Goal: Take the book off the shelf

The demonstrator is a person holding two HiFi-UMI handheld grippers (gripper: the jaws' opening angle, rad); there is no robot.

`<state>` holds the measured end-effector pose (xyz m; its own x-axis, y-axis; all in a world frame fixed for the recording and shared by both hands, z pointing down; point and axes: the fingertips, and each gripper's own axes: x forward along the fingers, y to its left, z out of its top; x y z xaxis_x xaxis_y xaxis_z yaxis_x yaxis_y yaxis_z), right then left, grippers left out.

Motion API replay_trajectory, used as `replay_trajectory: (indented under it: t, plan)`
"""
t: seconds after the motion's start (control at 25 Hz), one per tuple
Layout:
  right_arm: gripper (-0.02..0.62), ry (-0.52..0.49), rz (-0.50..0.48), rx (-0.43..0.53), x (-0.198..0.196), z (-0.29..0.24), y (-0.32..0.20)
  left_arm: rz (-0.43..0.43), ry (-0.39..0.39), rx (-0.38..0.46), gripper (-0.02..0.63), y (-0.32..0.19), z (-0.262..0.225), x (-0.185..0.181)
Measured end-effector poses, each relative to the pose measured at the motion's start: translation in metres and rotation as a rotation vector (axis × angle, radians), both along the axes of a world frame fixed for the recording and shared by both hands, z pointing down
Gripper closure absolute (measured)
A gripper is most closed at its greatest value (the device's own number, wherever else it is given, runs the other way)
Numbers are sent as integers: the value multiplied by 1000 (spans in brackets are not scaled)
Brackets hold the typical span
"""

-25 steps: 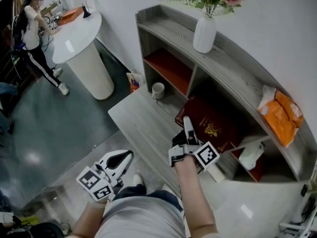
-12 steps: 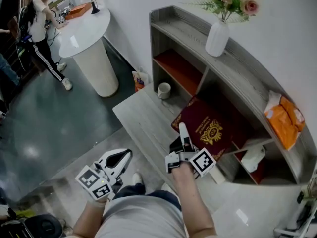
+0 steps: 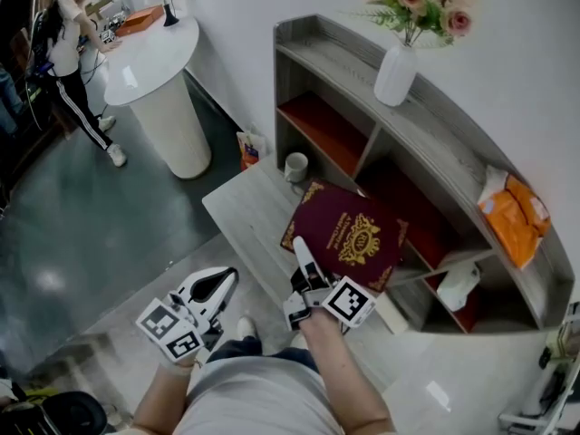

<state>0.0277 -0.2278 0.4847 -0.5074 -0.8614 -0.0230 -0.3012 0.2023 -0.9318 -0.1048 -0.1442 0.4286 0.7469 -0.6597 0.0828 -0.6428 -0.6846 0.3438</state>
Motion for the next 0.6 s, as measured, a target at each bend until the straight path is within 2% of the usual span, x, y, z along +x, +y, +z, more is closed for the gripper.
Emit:
replay_trajectory:
  t: [0.08,0.28,0.6]
  plan:
    - [368,107,-31,13,-4,1,5,6,7,1,591,-2,-1,1]
    - [368,261,-77,105,-12,-14,11,34,18,7,591,-9,-2,6]
    - [368,541,-41,209,2,-29,18,81,29,26,591,-23,-6,18]
